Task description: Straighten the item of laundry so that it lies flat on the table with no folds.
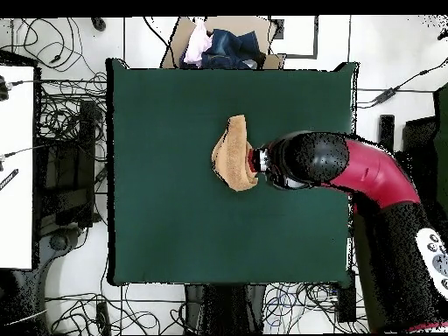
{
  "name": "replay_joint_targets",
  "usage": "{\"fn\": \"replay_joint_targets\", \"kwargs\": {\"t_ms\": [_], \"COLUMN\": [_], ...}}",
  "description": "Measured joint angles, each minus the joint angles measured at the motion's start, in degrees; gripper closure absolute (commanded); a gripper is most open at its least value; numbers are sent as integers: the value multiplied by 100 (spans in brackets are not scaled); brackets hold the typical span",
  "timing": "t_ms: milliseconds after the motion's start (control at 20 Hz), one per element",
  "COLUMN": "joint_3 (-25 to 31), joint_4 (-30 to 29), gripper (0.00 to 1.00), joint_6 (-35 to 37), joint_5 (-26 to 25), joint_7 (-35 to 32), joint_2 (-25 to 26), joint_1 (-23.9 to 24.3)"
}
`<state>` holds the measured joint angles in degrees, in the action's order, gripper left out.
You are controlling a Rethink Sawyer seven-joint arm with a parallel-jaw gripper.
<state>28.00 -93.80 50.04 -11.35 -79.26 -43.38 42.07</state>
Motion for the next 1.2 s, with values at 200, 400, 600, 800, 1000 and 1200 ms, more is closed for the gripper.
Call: {"fn": "replay_joint_targets", "kwargs": {"t_ms": [200, 400, 600, 800, 1000, 1200], "joint_3": [-1, -1, 0, -1, 0, 0], "joint_4": [176, 352, 510, 678, 838, 950], "gripper": [0, 0, 0, 0, 0, 0], "joint_6": [0, 0, 1, 0, 0, -4], "joint_5": [-181, -318, -438, -468, -476, -477], "joint_7": [0, 0, 0, 0, 0, 0], "joint_2": [195, 390, 582, 781, 941, 1045], "joint_1": [-90, -232, -378, -520, -687, -804]}}
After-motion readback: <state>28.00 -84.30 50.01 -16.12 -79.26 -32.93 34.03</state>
